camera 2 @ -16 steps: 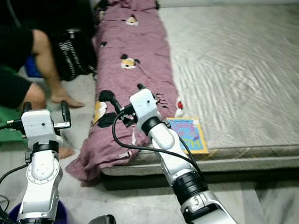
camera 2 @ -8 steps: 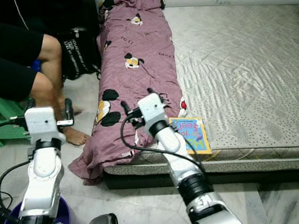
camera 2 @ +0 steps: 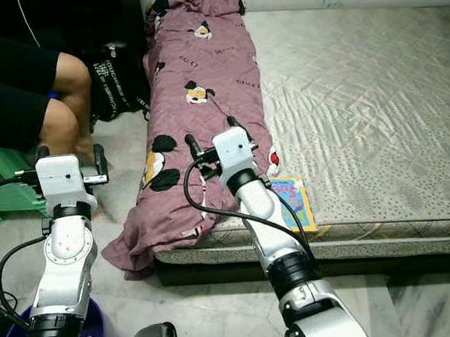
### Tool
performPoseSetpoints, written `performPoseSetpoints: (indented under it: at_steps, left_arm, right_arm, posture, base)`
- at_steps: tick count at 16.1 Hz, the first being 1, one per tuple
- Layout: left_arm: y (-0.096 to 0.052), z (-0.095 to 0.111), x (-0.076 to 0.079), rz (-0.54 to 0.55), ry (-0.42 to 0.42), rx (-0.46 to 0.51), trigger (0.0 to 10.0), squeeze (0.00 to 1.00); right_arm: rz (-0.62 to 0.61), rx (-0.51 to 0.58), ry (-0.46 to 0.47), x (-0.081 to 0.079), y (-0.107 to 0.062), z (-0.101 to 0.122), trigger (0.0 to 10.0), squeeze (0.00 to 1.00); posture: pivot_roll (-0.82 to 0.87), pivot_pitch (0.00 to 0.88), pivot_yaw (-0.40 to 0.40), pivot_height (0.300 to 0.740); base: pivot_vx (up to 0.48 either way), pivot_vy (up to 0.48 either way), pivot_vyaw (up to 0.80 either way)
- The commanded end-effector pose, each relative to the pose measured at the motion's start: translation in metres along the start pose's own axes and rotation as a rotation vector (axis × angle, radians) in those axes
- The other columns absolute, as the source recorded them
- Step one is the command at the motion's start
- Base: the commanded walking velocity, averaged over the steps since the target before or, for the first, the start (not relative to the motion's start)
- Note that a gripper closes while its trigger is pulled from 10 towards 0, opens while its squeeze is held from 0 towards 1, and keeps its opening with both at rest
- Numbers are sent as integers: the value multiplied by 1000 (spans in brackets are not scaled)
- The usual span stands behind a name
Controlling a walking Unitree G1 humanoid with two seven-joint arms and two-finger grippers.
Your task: Clean up the room
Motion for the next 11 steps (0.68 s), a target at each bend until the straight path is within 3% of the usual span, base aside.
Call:
performPoseSetpoints:
  at_steps: [1,11]
  left_arm:
    - [-1,-1,8,-37,-7,-10,10000,0]
    - [-10,-1,23,-95,-41,-34,10000,0]
  right_arm:
    - [-36,15,18,3,-3,2,10000,0]
    - [-108,-18,34,9,-27,-8,10000,0]
  posture:
    - [47,28,0,740]
    - [-2,101,21,740]
  base:
    - [0,0,0]
    - [0,0,-67]
Point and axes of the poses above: a point about 5 cm out from each wrist's last joint towards the gripper, its own y axis pointing out of the wrist towards the gripper, its own z axis along the axis of the wrist's last joint, x = y × z, the point moved 2 cm from there along y, pointing out of the wrist towards the gripper, and after that the axes turned 5 degrees about -y, right-handed, at the moved point
